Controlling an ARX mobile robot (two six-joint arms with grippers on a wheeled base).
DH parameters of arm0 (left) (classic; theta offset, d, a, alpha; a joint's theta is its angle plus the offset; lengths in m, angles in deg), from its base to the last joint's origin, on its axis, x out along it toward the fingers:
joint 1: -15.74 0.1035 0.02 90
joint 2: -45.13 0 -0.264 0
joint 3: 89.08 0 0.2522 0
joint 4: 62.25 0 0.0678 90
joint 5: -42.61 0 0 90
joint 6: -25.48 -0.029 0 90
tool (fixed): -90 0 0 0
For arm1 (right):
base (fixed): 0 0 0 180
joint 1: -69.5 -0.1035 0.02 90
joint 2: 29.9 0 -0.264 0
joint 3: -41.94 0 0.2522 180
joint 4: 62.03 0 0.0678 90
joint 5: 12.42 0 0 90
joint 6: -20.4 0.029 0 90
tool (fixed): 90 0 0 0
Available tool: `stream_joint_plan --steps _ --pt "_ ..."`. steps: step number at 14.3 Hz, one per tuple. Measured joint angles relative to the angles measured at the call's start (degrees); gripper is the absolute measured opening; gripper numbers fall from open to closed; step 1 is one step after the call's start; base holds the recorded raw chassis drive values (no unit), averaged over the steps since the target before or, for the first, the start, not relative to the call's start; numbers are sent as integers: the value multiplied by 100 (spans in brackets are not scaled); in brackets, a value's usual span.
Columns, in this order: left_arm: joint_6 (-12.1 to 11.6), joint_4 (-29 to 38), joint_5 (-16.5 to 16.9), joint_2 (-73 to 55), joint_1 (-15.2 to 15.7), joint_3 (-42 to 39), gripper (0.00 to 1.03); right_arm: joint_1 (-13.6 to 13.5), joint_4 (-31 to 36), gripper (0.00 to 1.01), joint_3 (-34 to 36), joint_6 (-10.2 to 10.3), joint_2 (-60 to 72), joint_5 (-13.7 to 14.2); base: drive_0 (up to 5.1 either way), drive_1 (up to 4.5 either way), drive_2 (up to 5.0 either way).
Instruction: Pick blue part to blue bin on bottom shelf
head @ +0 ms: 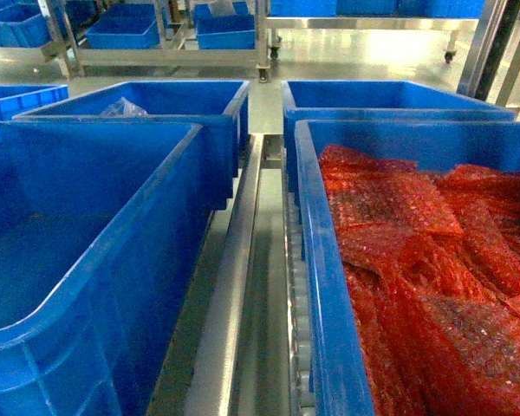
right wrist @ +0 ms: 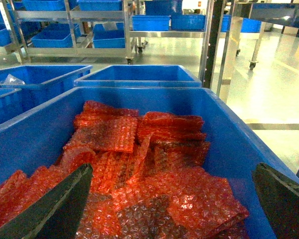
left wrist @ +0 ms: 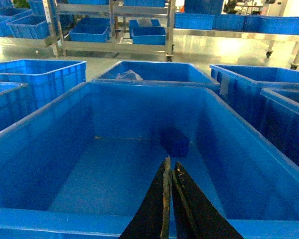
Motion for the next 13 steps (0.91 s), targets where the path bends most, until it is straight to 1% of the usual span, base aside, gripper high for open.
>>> stream_joint_plan --steps 2,3,5,6,10,11,12,13 --pt "0 33 4 0 0 0 2 0 2 98 0 0 0 2 0 0 0" --pt "0 35 4 0 0 0 11 0 0 98 0 2 0 2 0 0 0" --pt "0 37 4 0 0 0 21 0 0 98 0 2 0 0 0 0 0" --pt "0 37 4 0 0 0 23 0 0 98 0 0 0 2 0 0 0" --pt "0 37 4 0 0 0 38 0 0 98 0 2 0 0 0 0 0" --pt "0 37 4 0 0 0 40 0 0 98 0 2 0 2 0 0 0" --pt "0 35 4 0 0 0 49 0 0 98 0 0 0 0 0 0 0" --pt "0 37 4 0 0 0 63 0 0 98 0 2 0 2 0 0 0"
